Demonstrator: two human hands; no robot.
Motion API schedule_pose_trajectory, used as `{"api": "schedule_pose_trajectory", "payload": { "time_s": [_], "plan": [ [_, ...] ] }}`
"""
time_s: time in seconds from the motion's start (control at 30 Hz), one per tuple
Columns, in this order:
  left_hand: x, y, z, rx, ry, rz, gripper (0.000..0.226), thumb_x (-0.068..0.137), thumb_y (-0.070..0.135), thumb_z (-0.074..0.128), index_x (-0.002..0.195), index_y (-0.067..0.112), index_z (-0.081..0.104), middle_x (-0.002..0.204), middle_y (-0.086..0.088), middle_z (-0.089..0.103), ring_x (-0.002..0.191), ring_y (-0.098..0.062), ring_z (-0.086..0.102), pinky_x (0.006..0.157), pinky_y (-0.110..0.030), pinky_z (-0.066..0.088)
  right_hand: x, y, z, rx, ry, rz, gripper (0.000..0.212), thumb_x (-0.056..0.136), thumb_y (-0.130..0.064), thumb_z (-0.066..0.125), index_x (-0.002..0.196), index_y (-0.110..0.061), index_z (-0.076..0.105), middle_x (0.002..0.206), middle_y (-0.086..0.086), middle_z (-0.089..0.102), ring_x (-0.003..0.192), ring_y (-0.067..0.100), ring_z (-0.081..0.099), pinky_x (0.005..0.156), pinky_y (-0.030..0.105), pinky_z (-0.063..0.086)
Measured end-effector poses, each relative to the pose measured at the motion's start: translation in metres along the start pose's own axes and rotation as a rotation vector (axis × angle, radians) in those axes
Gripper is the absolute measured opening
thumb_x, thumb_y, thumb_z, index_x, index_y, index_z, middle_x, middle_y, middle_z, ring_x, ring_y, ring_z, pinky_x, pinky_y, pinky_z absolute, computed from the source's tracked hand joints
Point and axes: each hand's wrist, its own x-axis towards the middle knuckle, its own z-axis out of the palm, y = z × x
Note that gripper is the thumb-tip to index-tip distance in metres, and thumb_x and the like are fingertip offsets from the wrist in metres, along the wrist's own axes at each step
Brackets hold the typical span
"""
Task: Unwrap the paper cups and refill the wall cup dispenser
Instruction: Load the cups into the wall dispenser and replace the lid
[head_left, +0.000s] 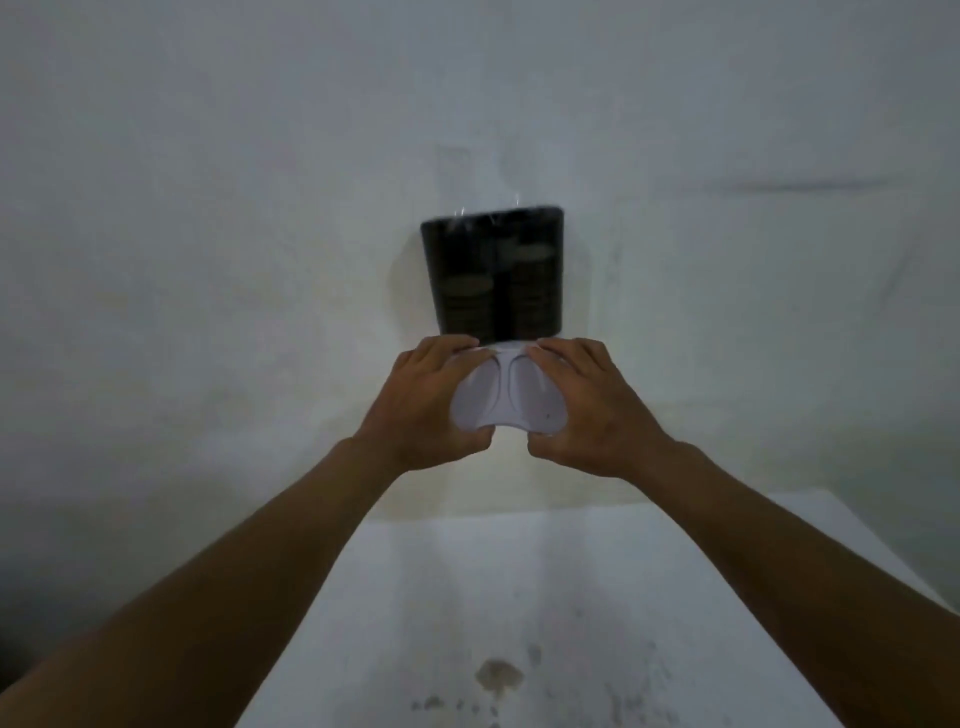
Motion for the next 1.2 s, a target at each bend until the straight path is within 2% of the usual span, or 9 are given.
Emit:
{"api": "schedule_pose_trajectory", "payload": {
  "time_s": [0.2,0.43,0.6,0.67,0.77,0.87,0.97,1.07,1.2],
  "plan": [
    [0.08,-0.008,-0.051,0.08,0.148,0.042,0.09,0.063,0.059,0.074,0.138,0.014,0.053,0.141,-0.006,0.051,0.13,-0.027,0.046,0.103,-0.044,0.042,0.07,0.014,-0.064,-0.076,0.142,-0.101,0.099,0.066,-0.057,0.063,0.15,-0.013,0.036,0.151,0.002,0.039,0.138,0.025,0.03,0.11,0.046,0.038],
    [0.133,-0.035,-0.058,0.045,0.159,0.002,0.089,0.064,0.054,0.079,0.139,0.016,0.051,0.14,-0.004,0.051,0.126,-0.025,0.047,0.101,-0.046,0.047,0.131,0.03,-0.084,-0.053,0.095,-0.097,0.102,0.063,-0.058,0.06,0.151,-0.014,0.034,0.152,0.002,0.036,0.14,0.022,0.026,0.113,0.046,0.034],
    [0.149,-0.053,-0.055,0.022,0.2,-0.019,0.075,0.068,0.054,0.075,0.132,0.018,0.06,0.139,-0.006,0.052,0.123,-0.024,0.049,0.099,-0.036,0.046,0.164,0.04,-0.081,0.008,0.059,-0.098,0.102,0.063,-0.058,0.064,0.15,-0.014,0.036,0.154,0.0,0.036,0.143,0.019,0.024,0.117,0.041,0.03],
    [0.152,-0.06,-0.051,-0.01,0.227,-0.018,0.06,0.072,0.047,0.076,0.124,0.017,0.068,0.137,-0.009,0.055,0.122,-0.025,0.052,0.099,-0.033,0.045,0.175,0.046,-0.077,0.059,0.072,-0.091,0.093,0.064,-0.057,0.067,0.145,-0.018,0.046,0.153,0.0,0.039,0.141,0.017,0.027,0.117,0.039,0.03],
    [0.155,-0.065,-0.045,-0.029,0.247,-0.041,0.045,0.079,0.034,0.078,0.119,0.014,0.072,0.135,-0.011,0.058,0.119,-0.025,0.057,0.098,-0.03,0.047,0.186,0.052,-0.071,0.175,0.094,-0.099,0.064,0.071,-0.043,0.073,0.131,-0.024,0.063,0.146,0.002,0.049,0.138,0.019,0.037,0.116,0.036,0.031],
    [0.153,-0.071,-0.039,-0.024,0.234,-0.079,0.044,0.085,0.041,0.07,0.118,0.012,0.071,0.129,-0.011,0.062,0.114,-0.025,0.061,0.093,-0.029,0.05,0.187,0.056,-0.061,0.254,0.106,-0.114,0.043,0.081,-0.023,0.075,0.124,-0.02,0.069,0.139,0.005,0.058,0.134,0.019,0.045,0.112,0.027,0.033],
    [0.148,-0.07,-0.031,0.013,0.231,-0.09,0.045,0.088,0.043,0.066,0.122,0.012,0.07,0.122,-0.009,0.066,0.108,-0.023,0.062,0.091,-0.032,0.053,0.18,0.058,-0.052,0.268,0.147,-0.133,0.04,0.086,-0.021,0.072,0.125,-0.019,0.068,0.136,0.003,0.061,0.133,0.016,0.047,0.113,0.029,0.035],
    [0.144,-0.065,-0.028,0.016,0.239,-0.125,0.047,0.092,0.046,0.061,0.125,0.014,0.068,0.127,-0.007,0.066,0.112,-0.021,0.061,0.096,-0.029,0.05,0.174,0.058,-0.046,0.239,0.222,-0.177,0.037,0.086,-0.02,0.071,0.123,-0.014,0.069,0.13,0.006,0.065,0.129,0.019,0.052,0.112,0.032,0.038],
    [0.144,-0.06,-0.03,0.039,0.204,-0.133,0.046,0.095,0.045,0.055,0.128,0.016,0.067,0.131,-0.006,0.064,0.118,-0.024,0.06,0.109,-0.047,0.044,0.167,0.057,-0.036,0.166,0.356,-0.193,0.036,0.087,-0.027,0.066,0.119,-0.012,0.071,0.122,0.007,0.069,0.118,0.023,0.059,0.106,0.039,0.046]
  ]
}}
